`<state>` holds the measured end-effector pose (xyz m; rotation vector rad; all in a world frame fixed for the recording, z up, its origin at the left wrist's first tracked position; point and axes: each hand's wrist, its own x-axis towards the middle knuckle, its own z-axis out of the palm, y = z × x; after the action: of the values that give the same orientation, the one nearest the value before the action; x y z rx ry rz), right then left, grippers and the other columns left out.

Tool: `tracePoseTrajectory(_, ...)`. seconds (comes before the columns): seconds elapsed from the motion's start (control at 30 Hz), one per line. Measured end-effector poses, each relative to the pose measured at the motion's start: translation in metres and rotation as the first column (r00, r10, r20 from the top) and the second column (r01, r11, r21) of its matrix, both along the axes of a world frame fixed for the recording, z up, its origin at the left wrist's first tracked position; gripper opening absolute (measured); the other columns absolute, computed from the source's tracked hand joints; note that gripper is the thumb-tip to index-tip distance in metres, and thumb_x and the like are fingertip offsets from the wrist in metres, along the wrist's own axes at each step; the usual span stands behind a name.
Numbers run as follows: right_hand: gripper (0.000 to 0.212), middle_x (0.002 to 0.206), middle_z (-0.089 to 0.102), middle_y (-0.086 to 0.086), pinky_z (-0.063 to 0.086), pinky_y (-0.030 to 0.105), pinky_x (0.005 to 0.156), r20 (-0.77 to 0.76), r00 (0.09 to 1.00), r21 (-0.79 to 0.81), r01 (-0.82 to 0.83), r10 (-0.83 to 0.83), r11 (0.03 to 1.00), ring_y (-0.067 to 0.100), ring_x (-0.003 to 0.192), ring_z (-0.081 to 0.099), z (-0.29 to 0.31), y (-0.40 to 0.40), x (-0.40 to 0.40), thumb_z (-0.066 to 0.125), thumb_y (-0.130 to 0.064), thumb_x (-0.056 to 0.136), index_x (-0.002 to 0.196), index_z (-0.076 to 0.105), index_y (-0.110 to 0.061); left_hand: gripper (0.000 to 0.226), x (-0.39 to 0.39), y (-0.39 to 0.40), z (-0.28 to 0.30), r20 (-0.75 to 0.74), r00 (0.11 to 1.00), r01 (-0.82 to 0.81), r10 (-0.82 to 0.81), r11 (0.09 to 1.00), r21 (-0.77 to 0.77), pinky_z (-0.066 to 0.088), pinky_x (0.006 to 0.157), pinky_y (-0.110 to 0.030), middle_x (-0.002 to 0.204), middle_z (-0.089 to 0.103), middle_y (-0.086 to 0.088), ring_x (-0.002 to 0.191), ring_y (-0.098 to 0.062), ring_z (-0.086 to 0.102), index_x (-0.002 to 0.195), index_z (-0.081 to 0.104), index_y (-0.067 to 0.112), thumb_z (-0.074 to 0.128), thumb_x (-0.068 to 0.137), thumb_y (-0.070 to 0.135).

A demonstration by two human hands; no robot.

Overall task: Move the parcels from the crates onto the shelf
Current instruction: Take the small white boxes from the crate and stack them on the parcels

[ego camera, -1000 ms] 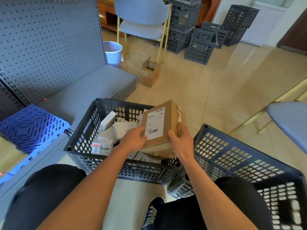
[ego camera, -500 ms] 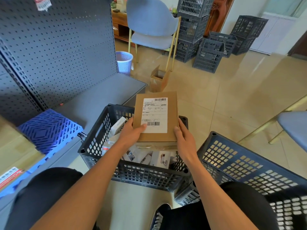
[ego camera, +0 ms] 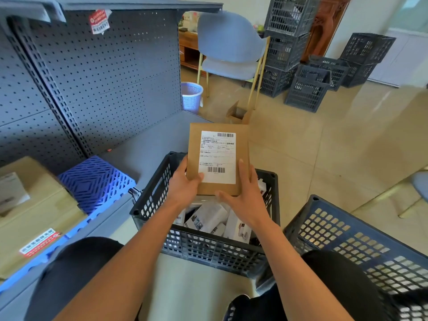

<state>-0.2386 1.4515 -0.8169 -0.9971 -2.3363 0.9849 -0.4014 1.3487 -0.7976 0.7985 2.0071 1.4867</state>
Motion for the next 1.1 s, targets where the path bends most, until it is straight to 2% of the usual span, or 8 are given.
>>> tracePoseTrajectory(0.17,0.121,0.165,-0.019,-0.007,0.038,0.052,0.117,0.042,0.994,0.101,-0.104,0.101,0.989,0.029,0.151,0.021,-0.005,-0.003,-0.027,0.086,-0.048,0.073,0.156,-0.003,-0.047,0.063,-0.021,-0.024,0.003,-0.053,0.998,-0.04,0.039,0.999,-0.015,0.051,0.105,-0.047,0.136,0.062,0.011,0.123,-0.015,0.06,0.153,0.036,0.032,0.064,0.098,0.024)
tracePoseTrajectory(0.27,0.121,0.165,-0.018,-0.003,0.039,0.051,0.116,-0.002,0.994,0.166,-0.112,0.114,0.98,0.029,0.15,0.022,-0.007,-0.01,-0.046,0.087,-0.041,0.074,0.157,-0.001,-0.045,0.059,-0.037,-0.038,0.01,-0.104,0.994,-0.047,0.046,0.999,-0.003,0.05,0.103,-0.034,0.134,0.062,0.012,0.118,-0.01,0.06,0.151,0.039,0.029,0.064,0.098,0.024)
tracePoseTrajectory(0.43,0.116,0.161,-0.022,-0.021,0.031,0.036,0.118,-0.021,0.992,0.189,-0.118,0.124,0.975,0.02,0.153,0.012,-0.005,-0.04,-0.085,0.087,-0.032,0.078,0.157,0.004,-0.047,0.054,-0.066,-0.069,0.014,-0.144,0.983,-0.11,0.11,0.994,0.01,0.053,0.097,-0.03,0.125,0.064,0.017,0.108,-0.005,0.063,0.148,0.041,0.03,0.063,0.099,0.024)
tracePoseTrajectory(0.63,0.114,0.164,-0.023,-0.013,0.032,0.042,0.121,-0.044,0.984,0.175,-0.164,0.174,0.971,0.021,0.154,0.01,-0.003,-0.087,-0.129,0.086,-0.037,0.078,0.159,0.005,-0.042,0.064,-0.098,-0.113,0.017,-0.15,0.965,-0.223,0.215,0.974,-0.036,0.05,0.106,-0.043,0.135,0.063,0.007,0.119,-0.016,0.063,0.154,0.033,0.027,0.064,0.098,0.024)
tracePoseTrajectory(0.77,0.105,0.163,-0.031,-0.01,0.029,0.046,0.12,-0.017,0.967,0.282,-0.241,0.256,0.929,0.027,0.155,0.002,0.002,-0.12,-0.149,0.083,-0.04,0.081,0.159,0.013,-0.043,0.069,-0.114,-0.149,0.021,-0.143,0.947,-0.296,0.287,0.954,-0.048,0.045,0.108,-0.037,0.138,0.057,0.008,0.123,-0.016,0.056,0.158,0.025,0.024,0.061,0.1,0.021)
tracePoseTrajectory(0.83,0.101,0.166,-0.026,-0.006,0.035,0.05,0.115,-0.019,0.956,0.359,-0.265,0.291,0.895,0.03,0.155,0.004,0.003,-0.134,-0.162,0.084,-0.04,0.08,0.159,0.021,-0.038,0.067,-0.123,-0.169,0.021,-0.134,0.939,-0.322,0.317,0.946,-0.018,0.046,0.105,-0.035,0.135,0.059,0.008,0.122,-0.017,0.057,0.158,0.027,0.026,0.06,0.1,0.021)
tracePoseTrajectory(0.97,0.095,0.17,-0.009,-0.003,0.044,0.054,0.108,-0.006,0.929,0.432,-0.331,0.37,0.839,0.033,0.152,0.014,0.004,-0.164,-0.189,0.083,-0.035,0.082,0.159,0.029,-0.03,0.062,-0.141,-0.214,0.02,-0.114,0.923,-0.372,0.369,0.928,-0.004,0.053,0.098,-0.042,0.129,0.063,0.01,0.114,-0.019,0.062,0.153,0.032,0.03,0.061,0.099,0.023)
tracePoseTrajectory(1.1,0.091,0.171,0.001,-0.004,0.049,0.057,0.104,-0.06,0.892,0.461,-0.373,0.447,0.806,0.038,0.149,0.023,-0.005,-0.196,-0.213,0.083,-0.031,0.082,0.158,0.033,-0.024,0.056,-0.157,-0.249,0.025,-0.143,0.891,-0.436,0.43,0.9,-0.012,0.05,0.094,-0.03,0.119,0.065,0.012,0.11,-0.019,0.064,0.146,0.041,0.026,0.062,0.096,0.016)
